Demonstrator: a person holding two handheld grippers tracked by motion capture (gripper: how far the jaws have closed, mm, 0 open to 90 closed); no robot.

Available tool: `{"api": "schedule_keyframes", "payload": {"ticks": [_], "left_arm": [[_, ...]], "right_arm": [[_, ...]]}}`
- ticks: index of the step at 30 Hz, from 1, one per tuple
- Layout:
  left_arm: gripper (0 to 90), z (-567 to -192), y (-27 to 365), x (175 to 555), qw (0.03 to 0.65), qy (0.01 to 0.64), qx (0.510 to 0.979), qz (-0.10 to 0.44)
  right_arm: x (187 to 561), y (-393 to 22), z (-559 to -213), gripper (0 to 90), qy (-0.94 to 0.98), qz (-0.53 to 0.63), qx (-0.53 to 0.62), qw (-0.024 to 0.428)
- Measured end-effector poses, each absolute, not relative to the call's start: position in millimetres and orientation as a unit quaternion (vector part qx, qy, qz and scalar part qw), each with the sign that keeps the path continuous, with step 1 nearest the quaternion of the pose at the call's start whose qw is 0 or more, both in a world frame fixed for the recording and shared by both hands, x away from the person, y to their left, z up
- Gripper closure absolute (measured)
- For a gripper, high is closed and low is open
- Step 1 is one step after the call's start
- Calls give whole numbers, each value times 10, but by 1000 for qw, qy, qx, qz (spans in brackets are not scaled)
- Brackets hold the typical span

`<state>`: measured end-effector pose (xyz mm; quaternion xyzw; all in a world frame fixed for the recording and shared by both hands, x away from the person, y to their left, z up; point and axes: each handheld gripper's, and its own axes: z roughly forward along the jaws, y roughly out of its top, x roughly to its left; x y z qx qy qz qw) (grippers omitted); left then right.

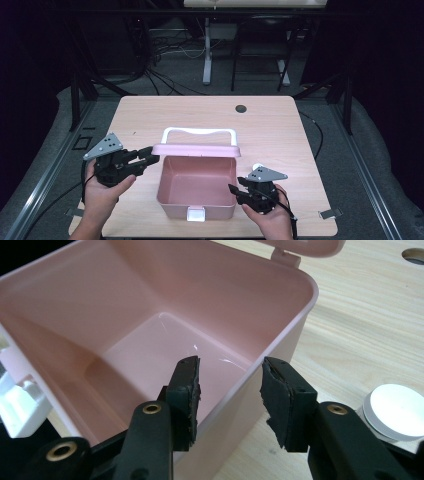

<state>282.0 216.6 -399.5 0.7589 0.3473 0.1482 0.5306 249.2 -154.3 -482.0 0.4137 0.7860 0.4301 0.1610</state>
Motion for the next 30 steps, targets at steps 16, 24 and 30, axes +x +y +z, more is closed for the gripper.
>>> {"api": "schedule_keyframes", "payload": {"ticks": [16, 24, 30], "left_arm": [[682, -3977, 2153, 2911, 534, 352, 753, 154], [690, -4004, 2136, 3012, 537, 355, 748, 159], [695, -4072, 2124, 3106, 544, 356, 743, 161]], "right_arm": [[2510, -1580, -4841, 607, 786, 432, 413, 157], [2505, -1579, -4850, 608, 782, 436, 417, 157], [2506, -1579, -4854, 607, 781, 438, 417, 158]]}}
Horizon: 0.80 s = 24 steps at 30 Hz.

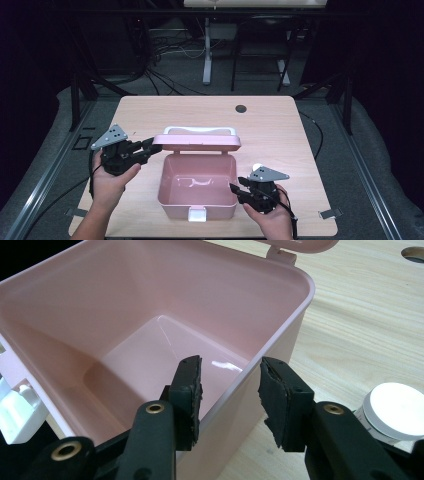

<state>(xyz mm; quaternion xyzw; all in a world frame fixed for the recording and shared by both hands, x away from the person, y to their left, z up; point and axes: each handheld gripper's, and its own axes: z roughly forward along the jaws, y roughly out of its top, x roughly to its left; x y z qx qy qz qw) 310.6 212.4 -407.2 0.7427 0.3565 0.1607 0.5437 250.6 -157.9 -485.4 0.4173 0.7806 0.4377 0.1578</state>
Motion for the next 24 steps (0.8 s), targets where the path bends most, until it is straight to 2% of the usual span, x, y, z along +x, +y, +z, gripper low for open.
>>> {"api": "schedule_keyframes", "payload": {"ticks": [24], "left_arm": [[739, -4313, 2082, 3322, 527, 380, 743, 158]], "right_arm": [[2510, -1582, -4870, 604, 777, 442, 419, 158]]}}
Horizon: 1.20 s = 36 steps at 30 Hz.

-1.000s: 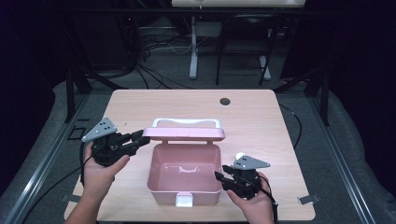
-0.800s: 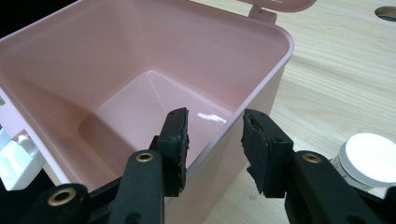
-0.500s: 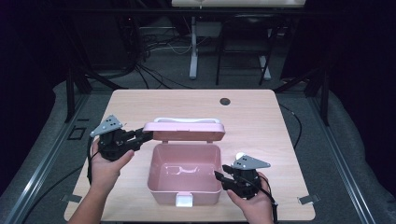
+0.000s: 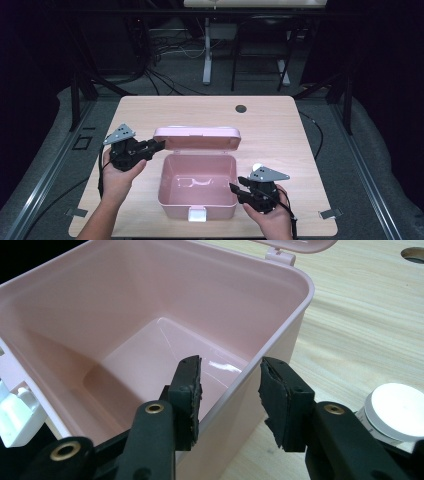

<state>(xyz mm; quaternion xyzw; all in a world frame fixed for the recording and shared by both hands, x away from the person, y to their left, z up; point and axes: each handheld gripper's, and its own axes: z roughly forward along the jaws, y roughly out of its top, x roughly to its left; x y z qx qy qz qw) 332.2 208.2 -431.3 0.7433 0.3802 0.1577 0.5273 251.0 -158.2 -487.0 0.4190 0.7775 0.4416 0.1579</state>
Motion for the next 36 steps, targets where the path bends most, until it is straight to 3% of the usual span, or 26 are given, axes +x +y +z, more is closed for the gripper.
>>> {"api": "schedule_keyframes", "payload": {"ticks": [36], "left_arm": [[799, -4423, 2055, 3539, 522, 408, 732, 158]], "right_arm": [[2512, -1577, -4886, 598, 774, 445, 422, 158]]}}
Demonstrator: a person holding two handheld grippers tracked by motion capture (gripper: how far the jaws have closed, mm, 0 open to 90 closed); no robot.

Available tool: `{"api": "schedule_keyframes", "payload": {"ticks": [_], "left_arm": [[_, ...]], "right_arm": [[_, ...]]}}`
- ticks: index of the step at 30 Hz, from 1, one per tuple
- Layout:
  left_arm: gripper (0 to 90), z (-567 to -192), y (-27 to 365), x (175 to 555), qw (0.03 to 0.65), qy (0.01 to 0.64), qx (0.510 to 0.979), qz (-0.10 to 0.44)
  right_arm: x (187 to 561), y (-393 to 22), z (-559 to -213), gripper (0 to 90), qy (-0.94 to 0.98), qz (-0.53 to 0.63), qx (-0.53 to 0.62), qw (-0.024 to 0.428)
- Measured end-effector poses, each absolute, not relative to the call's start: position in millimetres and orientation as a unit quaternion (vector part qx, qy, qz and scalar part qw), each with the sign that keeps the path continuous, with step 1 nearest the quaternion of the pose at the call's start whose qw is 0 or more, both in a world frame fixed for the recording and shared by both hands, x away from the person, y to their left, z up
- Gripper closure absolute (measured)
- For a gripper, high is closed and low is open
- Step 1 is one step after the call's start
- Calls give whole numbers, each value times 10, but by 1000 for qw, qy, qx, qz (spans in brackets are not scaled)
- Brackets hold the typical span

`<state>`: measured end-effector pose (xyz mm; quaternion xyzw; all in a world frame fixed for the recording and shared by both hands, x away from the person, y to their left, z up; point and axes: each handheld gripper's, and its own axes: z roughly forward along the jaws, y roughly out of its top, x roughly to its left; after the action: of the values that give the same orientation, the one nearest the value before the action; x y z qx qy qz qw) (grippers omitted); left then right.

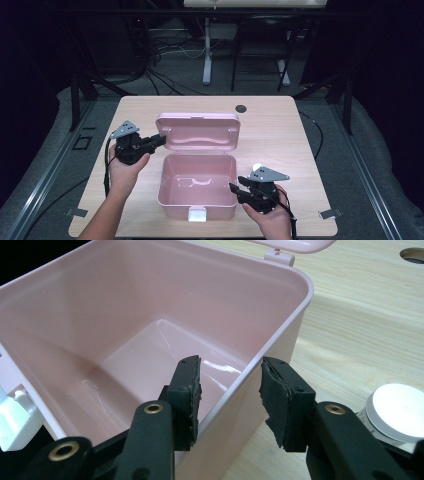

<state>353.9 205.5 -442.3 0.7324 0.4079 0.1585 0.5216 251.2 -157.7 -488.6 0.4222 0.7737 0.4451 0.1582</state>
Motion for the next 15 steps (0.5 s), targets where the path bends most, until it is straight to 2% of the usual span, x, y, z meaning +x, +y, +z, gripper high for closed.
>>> {"api": "schedule_keyframes", "payload": {"ticks": [15], "left_arm": [[815, -4413, 2046, 3650, 523, 419, 726, 155]], "right_arm": [[2513, -1575, -4897, 595, 773, 446, 422, 159]]}}
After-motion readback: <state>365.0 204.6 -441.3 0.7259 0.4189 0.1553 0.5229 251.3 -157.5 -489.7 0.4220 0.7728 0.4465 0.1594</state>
